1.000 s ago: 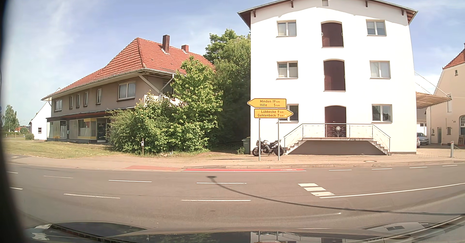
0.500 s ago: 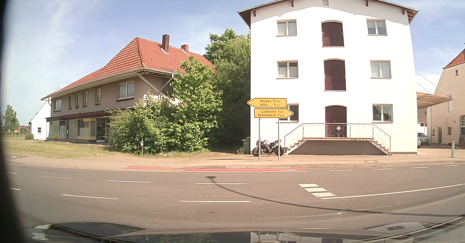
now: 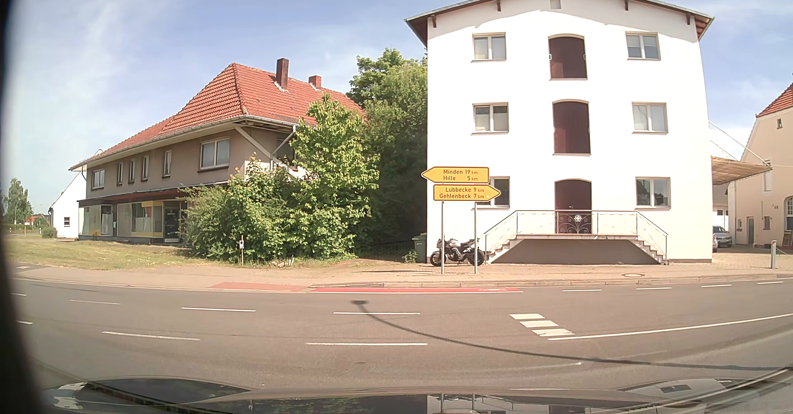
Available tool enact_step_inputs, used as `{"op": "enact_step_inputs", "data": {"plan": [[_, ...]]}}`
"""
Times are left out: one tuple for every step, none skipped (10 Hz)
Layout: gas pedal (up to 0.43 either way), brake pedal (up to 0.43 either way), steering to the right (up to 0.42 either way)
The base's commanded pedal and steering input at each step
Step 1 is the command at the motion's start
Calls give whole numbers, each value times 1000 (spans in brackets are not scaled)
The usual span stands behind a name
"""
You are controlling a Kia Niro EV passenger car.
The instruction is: Follow the waypoints while adhering to traffic rules and regulations
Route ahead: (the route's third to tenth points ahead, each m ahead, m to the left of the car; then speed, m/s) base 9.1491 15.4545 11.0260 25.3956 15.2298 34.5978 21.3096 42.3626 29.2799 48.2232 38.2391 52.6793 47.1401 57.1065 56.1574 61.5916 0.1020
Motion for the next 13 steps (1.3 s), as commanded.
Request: {"op": "enact_step_inputs", "data": {"plan": [[0,146,6],[0,152,6],[0,152,6],[0,152,6],[0,165,6],[0,165,6],[0,171,6],[0,165,6],[0,165,6],[0,165,6],[0,171,6],[0,165,6],[0,165,6]]}}
